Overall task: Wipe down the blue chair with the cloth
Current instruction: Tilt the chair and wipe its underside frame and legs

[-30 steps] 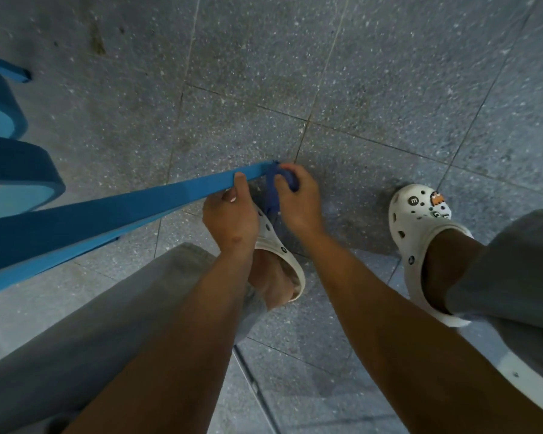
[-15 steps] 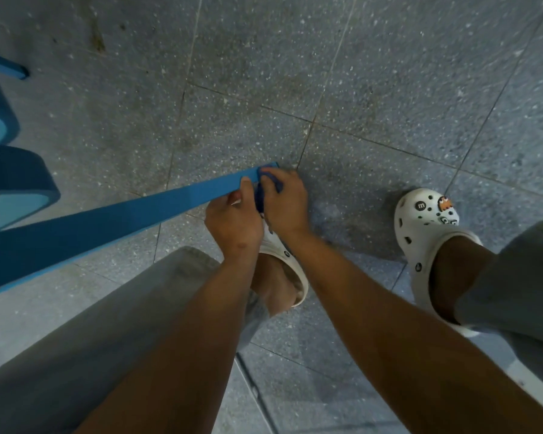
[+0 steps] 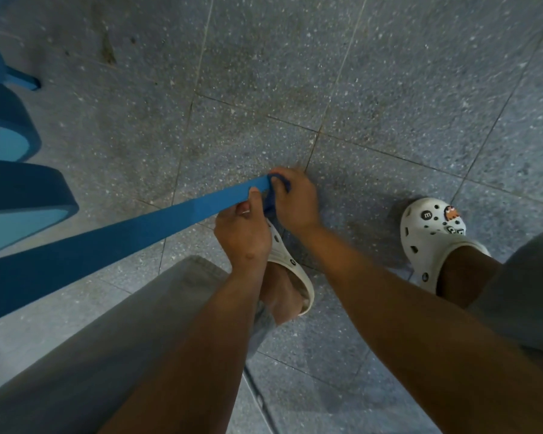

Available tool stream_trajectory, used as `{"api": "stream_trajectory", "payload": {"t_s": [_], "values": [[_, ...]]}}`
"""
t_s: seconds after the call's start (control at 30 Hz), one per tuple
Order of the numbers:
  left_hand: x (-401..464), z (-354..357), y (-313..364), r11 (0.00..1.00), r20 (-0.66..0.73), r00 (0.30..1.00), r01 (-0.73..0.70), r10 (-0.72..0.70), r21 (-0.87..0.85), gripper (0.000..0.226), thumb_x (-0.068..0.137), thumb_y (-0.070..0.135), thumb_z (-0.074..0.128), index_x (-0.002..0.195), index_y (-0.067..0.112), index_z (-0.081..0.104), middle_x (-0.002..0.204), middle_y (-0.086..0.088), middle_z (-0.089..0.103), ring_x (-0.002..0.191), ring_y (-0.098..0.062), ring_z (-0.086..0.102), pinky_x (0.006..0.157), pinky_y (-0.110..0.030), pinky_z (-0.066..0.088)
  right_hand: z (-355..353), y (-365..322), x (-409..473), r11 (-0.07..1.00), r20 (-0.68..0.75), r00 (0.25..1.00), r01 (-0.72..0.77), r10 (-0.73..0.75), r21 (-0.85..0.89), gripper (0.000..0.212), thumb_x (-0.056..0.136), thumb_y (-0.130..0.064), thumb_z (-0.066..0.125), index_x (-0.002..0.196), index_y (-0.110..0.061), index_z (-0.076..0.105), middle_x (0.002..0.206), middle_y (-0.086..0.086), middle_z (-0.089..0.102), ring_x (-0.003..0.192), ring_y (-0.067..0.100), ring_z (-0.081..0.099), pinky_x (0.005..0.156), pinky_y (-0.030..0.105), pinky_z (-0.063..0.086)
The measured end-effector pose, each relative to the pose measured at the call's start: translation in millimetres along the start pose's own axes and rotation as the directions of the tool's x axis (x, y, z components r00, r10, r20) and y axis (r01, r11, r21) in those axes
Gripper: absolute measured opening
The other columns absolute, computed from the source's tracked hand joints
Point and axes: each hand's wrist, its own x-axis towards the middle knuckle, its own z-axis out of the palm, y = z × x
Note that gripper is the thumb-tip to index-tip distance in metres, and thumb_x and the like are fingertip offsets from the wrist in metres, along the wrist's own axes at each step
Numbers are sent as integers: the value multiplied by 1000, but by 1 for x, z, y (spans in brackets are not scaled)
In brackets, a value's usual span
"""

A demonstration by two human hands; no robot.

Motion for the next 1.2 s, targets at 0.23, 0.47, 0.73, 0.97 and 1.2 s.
{"api": "stream_trajectory", "payload": {"t_s": [0.23, 0.47, 0.73, 0.97, 1.2], "values": [[0, -2, -3, 998, 30, 1000, -8, 6, 56, 33, 98, 44, 60, 96, 14, 74, 86, 4, 72, 86, -8, 66, 80, -16, 46, -9, 12, 38, 984, 96, 980, -172, 176, -44, 22, 102, -11, 53, 105, -9, 75, 105, 11, 74, 91, 20, 67, 85, 36, 57], [0, -11, 0, 992, 84, 996, 24, -35, 120, 26, 96, 37, 64, 98, 14, 74, 89, 5, 71, 83, -10, 66, 72, -14, 44, -6, -18, -3, 994, 26, 998, -58, 56, 94, 19, 99, -9, 58, 105, -8, 75, 103, 3, 72, 94, 12, 64, 83, 18, 50], [-14, -39, 14, 996, 174, 982, 65, -74, 56, 11, 92, 12, 59, 97, 19, 66, 84, 1, 69, 80, -16, 66, 78, -31, 55, -17, -58, -30, 985, 68, 998, -20, 8, 172, 20, 98, -11, 59, 108, -11, 76, 109, 8, 73, 101, 18, 67, 94, 32, 54], [-31, -59, 31, 988, 208, 969, 145, -129, -61, 48, 95, 1, 52, 142, 10, 53, 105, -15, 73, 86, -16, 66, 73, -20, 51, -27, -92, -49, 989, 143, 988, 41, -62, 145, 19, 98, -10, 60, 107, -9, 77, 110, 12, 73, 103, 25, 68, 95, 42, 54], [-38, -76, 47, 957, 281, 937, 253, -207, -138, 64, 92, -4, 50, 153, 8, 37, 117, -16, 70, 98, -23, 69, 91, -35, 58, -41, -123, -63, 992, 201, 974, 94, -109, 84, 21, 98, -10, 60, 111, -9, 76, 113, 11, 73, 104, 23, 67, 93, 33, 53]]}}
